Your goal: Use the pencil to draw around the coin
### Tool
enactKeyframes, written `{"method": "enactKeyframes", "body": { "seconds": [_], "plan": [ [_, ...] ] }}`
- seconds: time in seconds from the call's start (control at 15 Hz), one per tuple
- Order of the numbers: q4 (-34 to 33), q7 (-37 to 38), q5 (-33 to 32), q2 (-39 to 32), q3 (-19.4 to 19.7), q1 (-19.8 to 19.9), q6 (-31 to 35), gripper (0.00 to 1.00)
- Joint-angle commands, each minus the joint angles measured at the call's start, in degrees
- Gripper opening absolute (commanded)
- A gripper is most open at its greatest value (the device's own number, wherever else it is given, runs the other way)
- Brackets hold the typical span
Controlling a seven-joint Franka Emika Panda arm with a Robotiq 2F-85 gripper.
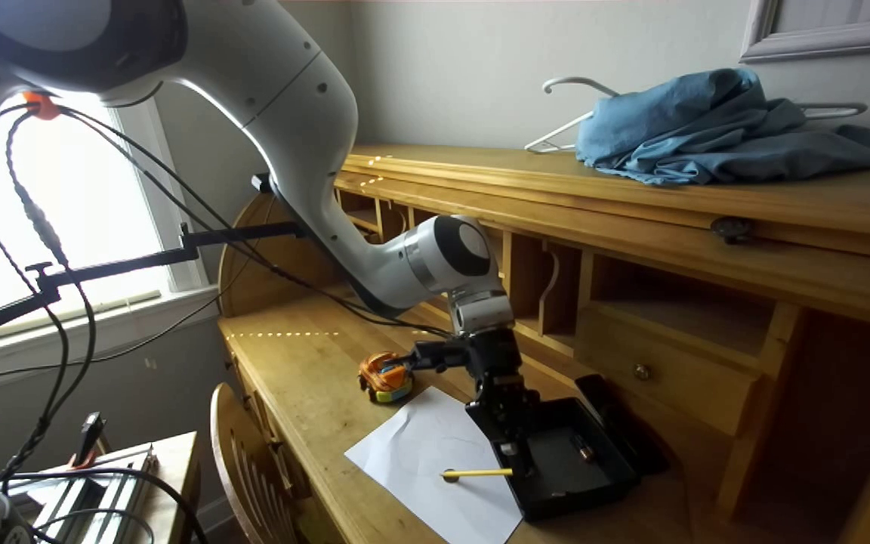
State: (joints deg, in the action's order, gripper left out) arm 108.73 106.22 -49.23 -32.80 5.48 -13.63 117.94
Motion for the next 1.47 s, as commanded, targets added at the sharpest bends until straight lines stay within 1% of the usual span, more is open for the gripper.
{"method": "enactKeyframes", "body": {
  "seconds": [0.0, 1.4],
  "plan": [
    [-1.92, 1.73, -2.01, -1.51, -0.73, 0.03, -1.66, 0.02],
    [-3.57, 1.50, -1.88, -2.64, -1.25, -0.20, -2.93, 0.02]
  ]
}}
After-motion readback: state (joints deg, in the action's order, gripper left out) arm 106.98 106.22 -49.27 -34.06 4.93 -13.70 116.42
